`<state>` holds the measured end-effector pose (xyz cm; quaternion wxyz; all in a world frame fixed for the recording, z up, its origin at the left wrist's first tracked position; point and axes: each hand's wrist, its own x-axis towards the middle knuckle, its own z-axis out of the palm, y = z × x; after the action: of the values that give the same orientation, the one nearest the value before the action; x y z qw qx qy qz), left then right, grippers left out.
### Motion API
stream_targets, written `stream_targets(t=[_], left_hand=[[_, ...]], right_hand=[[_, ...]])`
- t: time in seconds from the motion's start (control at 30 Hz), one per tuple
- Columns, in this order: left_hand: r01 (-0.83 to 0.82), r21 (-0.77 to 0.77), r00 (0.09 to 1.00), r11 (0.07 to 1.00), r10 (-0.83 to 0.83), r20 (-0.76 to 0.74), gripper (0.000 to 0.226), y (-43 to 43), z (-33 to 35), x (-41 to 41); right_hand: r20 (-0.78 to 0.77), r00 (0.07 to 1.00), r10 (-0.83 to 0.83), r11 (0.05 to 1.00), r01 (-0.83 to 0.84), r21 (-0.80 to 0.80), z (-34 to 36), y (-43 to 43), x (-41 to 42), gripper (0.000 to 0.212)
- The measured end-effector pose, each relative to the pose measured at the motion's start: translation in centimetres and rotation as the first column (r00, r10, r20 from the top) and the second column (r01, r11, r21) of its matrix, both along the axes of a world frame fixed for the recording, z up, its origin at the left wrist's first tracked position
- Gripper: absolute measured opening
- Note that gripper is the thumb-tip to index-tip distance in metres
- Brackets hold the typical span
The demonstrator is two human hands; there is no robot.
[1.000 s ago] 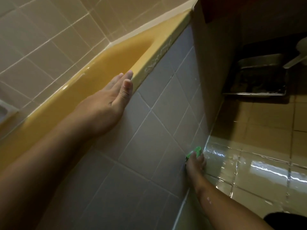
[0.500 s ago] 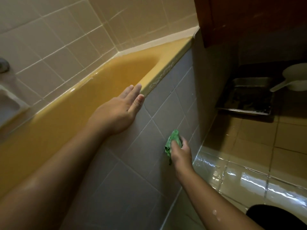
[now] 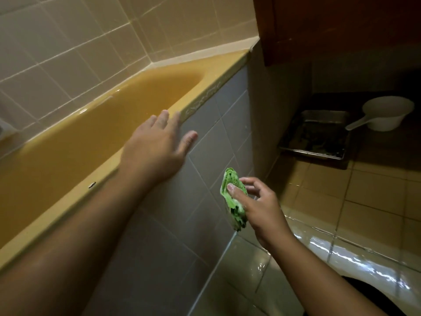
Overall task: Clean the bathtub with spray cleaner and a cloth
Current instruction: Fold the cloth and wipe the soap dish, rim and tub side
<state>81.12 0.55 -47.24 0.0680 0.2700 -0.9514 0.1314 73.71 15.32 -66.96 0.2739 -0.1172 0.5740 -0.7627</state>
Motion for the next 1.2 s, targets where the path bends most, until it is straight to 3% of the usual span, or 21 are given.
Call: stream_targets(t=[0.07, 0.17, 0.23, 0.43, 0.53, 0.67, 0.77, 0.87, 0.97, 1.07, 1.13, 1.2], left_hand=[[0.097, 0.06, 0.991, 0.994, -0.091, -0.094, 0.06, 3.0, -2.7, 0.4], [0.064, 0.461, 0.991, 0.885, -0.003, -0.133, 0.053, 6.0, -6.4, 0.0], [0.049, 0.586, 0.995, 0.809, 0.014, -0.103, 0.05, 6.4, -7.8, -0.5], [0.07, 0.743, 0.986, 0.666, 0.068, -0.153, 0.031, 4.7, -8.7, -1.2], [0.071, 0.706, 0.993, 0.705, 0.016, -0.116, 0.01, 4.4, -8.8, -1.7], [0.041, 0.749, 0.999, 0.661, -0.011, -0.045, 0.021, 3.5, -8.8, -2.3], [-0.008, 0.752, 0.998, 0.659, -0.046, 0.05, 0.023, 2.8, -8.5, -2.1], [-0.037, 0.774, 0.988, 0.632, -0.094, 0.124, 0.027, 1.8, -8.8, -1.4], [-0.088, 0.871, 0.987, 0.483, -0.075, 0.141, 0.031, 0.8, -9.5, -0.1], [-0.059, 0.979, 0.997, 0.197, 0.065, 0.047, 0.03, 0.2, -10.0, 0.9], [0.004, 1.0, 0.979, 0.004, 0.204, -0.005, 0.036, -0.1, -10.4, 1.3], [0.042, 0.997, 0.959, -0.069, 0.283, -0.021, 0.041, -0.1, -11.0, 1.5]], right_hand=[[0.009, 1.0, -0.029, 1.0, 0.029, 0.007, 0.0, -0.1, -0.3, 0.023], [-0.011, 0.998, -0.055, 0.998, 0.056, 0.031, 0.1, 0.0, -0.7, 0.021], [-0.014, 0.999, -0.047, 0.999, 0.048, 0.025, 0.4, 0.3, -1.0, 0.018], [0.011, 0.996, 0.088, 0.995, -0.088, -0.038, 0.9, 2.2, -2.0, 0.019], [-0.023, 0.987, 0.16, 0.987, -0.16, -0.002, 0.8, 3.1, -2.8, 0.019], [-0.021, 0.974, 0.224, 0.974, -0.224, 0.029, 0.9, 4.1, -4.5, 0.025], [0.084, 0.915, 0.395, 0.917, -0.398, 0.019, 0.9, 5.2, -5.7, 0.044], [0.212, 0.78, 0.589, 0.806, -0.588, -0.074, 0.8, 5.5, -5.7, 0.053], [0.288, 0.705, 0.648, 0.76, -0.572, -0.309, 0.1, 5.0, -5.2, 0.06], [0.358, 0.631, 0.688, 0.679, -0.386, -0.625, -0.3, 4.8, -5.2, 0.083], [0.248, 0.684, 0.686, 0.637, -0.4, -0.659, -0.1, 4.9, -4.9, 0.084], [0.169, 0.785, 0.596, 0.714, -0.422, -0.558, -0.1, 4.7, -4.5, 0.08]])
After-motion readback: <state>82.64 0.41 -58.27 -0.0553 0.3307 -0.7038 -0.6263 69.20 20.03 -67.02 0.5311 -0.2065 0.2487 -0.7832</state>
